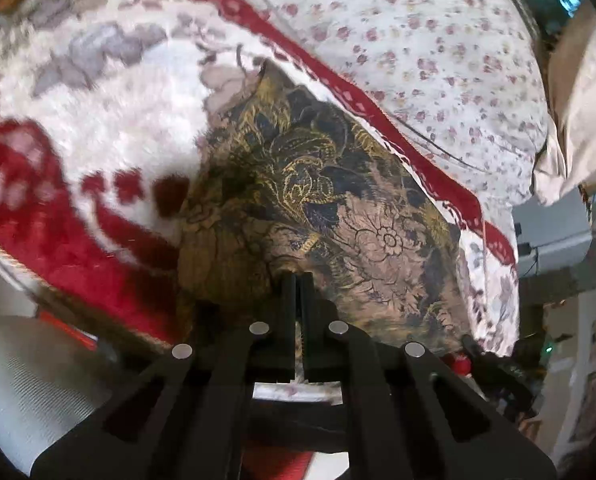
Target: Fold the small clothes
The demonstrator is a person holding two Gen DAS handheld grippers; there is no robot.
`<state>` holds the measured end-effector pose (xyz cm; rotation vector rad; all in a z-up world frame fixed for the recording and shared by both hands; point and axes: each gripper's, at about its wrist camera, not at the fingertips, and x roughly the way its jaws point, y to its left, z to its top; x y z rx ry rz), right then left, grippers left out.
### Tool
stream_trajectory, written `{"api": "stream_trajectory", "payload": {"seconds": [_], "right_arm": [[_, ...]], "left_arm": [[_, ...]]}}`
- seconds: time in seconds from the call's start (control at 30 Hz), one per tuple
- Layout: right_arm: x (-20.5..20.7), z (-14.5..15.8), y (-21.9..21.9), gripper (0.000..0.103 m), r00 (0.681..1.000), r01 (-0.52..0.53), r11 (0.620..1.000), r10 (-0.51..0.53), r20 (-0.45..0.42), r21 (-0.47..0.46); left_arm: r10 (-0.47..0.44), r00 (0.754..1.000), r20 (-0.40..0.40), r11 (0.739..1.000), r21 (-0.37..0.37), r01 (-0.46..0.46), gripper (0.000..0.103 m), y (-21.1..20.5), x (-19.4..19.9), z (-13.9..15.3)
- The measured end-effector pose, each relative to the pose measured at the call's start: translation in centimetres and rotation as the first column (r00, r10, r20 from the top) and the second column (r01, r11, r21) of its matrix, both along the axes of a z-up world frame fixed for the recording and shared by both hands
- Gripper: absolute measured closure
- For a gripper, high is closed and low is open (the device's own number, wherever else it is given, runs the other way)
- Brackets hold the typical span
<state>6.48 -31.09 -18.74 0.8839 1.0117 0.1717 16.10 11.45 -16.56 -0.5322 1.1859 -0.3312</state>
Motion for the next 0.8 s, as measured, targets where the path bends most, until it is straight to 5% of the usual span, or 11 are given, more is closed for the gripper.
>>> {"api": "stream_trajectory", "payload": {"seconds": [0.2, 0.33, 0.4, 0.43, 0.47, 0.5, 0.67, 0.8], "right_arm": [[0.0, -1.5, 1.1, 0.1, 0.997, -0.036, 0.993, 0.027, -0.075, -0.111], [0.7, -3.0, 2.3, 0.1, 0.992, -0.058, 0.989, 0.041, -0.122, -0.138], [0.4, -2.6, 2.0, 0.096, 0.995, -0.046, 0.991, 0.034, -0.096, -0.129], [0.2, -2.2, 1.7, 0.092, 0.997, -0.034, 0.991, 0.024, -0.077, -0.129], [-0.1, -2.0, 1.5, 0.068, 0.998, -0.018, 0.99, 0.009, -0.068, -0.138], [-0.4, -1.8, 1.1, 0.035, 0.998, 0.006, 0.989, -0.015, -0.057, -0.146], [0.1, -1.9, 1.5, 0.033, 0.999, 0.015, 0.987, -0.023, -0.048, -0.16], [1.3, -1.8, 0.4, 0.049, 0.996, 0.051, 0.983, -0.062, -0.062, -0.175]], "left_arm": [[-0.028, 0.999, 0.017, 0.998, 0.063, 0.027, 0.102, -1.5, -0.5, -0.9], [-0.003, 0.999, -0.041, 0.997, 0.082, 0.006, 0.101, -1.5, -0.5, -2.5], [-0.013, 0.999, -0.052, 0.999, 0.045, 0.015, 0.082, -1.5, -1.0, -2.7], [-0.014, 0.999, -0.046, 0.999, 0.034, 0.016, 0.073, -1.7, -1.3, -2.7], [-0.015, 0.999, -0.041, 0.999, 0.029, 0.016, 0.053, -1.9, -1.6, -2.7], [-0.018, 0.999, -0.044, 0.999, 0.035, 0.02, 0.046, -2.3, -1.8, -2.7], [-0.024, 0.996, -0.092, 0.993, 0.11, 0.034, 0.049, -4.7, -1.0, -3.8], [-0.002, 0.997, -0.076, 0.984, 0.177, 0.015, 0.093, -4.4, 0.5, -4.4]]}}
